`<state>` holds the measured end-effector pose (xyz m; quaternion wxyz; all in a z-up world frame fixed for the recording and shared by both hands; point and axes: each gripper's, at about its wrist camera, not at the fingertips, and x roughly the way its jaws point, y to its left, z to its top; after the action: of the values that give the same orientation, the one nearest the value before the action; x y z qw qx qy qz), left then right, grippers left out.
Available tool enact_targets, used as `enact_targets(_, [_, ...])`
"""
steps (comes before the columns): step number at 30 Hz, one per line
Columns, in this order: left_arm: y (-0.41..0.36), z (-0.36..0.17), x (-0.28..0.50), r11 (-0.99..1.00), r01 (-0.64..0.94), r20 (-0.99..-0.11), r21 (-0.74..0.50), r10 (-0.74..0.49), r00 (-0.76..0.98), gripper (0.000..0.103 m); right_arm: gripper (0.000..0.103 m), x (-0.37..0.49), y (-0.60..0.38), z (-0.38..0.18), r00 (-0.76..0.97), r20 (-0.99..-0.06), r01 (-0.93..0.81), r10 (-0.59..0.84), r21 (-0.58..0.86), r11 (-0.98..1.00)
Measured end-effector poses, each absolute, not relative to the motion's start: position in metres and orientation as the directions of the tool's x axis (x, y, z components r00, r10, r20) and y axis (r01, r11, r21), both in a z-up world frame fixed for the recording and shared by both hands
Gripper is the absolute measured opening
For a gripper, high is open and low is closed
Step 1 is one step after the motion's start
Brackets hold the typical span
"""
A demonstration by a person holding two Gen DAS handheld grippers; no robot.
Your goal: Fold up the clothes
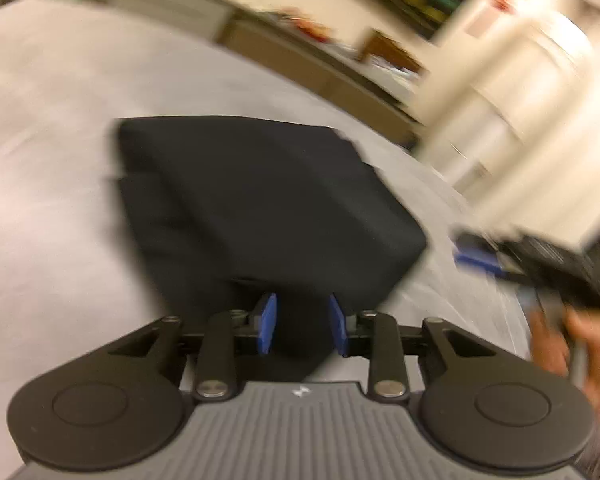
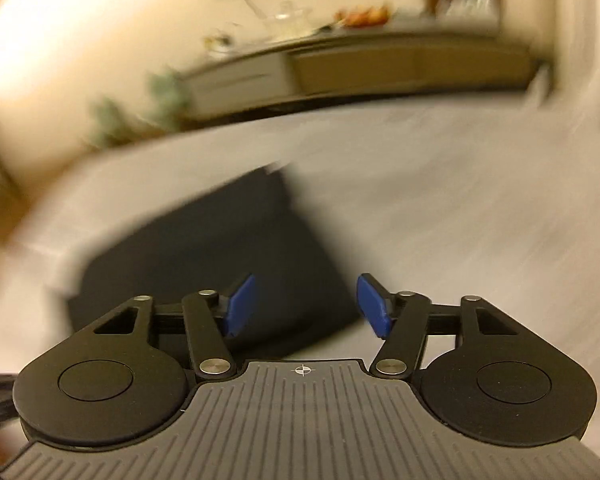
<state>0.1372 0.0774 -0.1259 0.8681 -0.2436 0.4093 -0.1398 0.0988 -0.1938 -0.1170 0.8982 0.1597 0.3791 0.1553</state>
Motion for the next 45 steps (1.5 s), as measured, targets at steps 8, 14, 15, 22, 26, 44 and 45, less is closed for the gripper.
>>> enact_targets(8, [0.059, -0.118, 0.139, 0.859, 0.149, -0.634, -0.49, -0.468, 0.616, 0.039, 0.062, 0.104, -0.185, -0.135, 0.592, -0.614, -0.068, 0.522, 0.607, 0.792])
enact_targets(14, [0.002, -0.128, 0.103, 0.931, 0.36, -0.717, -0.059, -0.291, 0.633, 0.04, 0.061, 0.117, -0.205, -0.149, 0.605, -0.602, 0.049, 0.521, 0.682, 0.73])
enact_targets(15, [-0.001, -0.131, 0.097, 0.929, 0.369, -0.721, -0.011, -0.263, 0.641, 0.04, 0.061, 0.116, -0.208, -0.147, 0.613, -0.598, 0.054, 0.516, 0.684, 0.728])
enact_targets(22, [0.03, -0.137, 0.124, 0.963, 0.267, -0.728, 0.036, -0.158, 0.667, 0.041, 0.062, 0.127, -0.202, -0.164, 0.594, -0.599, 0.064, 0.536, 0.7, 0.711])
enact_targets(26, [0.034, -0.137, 0.135, 0.965, 0.261, -0.733, 0.026, -0.159, 0.661, 0.042, 0.048, 0.148, -0.19, -0.181, 0.587, -0.616, 0.046, 0.526, 0.674, 0.737])
enact_targets(44, [0.052, -0.138, 0.116, 0.979, 0.202, -0.731, 0.01, -0.13, 0.67, 0.041, 0.003, 0.158, -0.191, -0.177, 0.672, -0.622, 0.015, 0.402, 0.554, 0.832])
enact_targets(45, [0.054, -0.137, 0.117, 0.98, 0.201, -0.732, 0.006, -0.132, 0.668, 0.041, 0.003, 0.157, -0.191, -0.18, 0.665, -0.64, 0.022, 0.385, 0.532, 0.846])
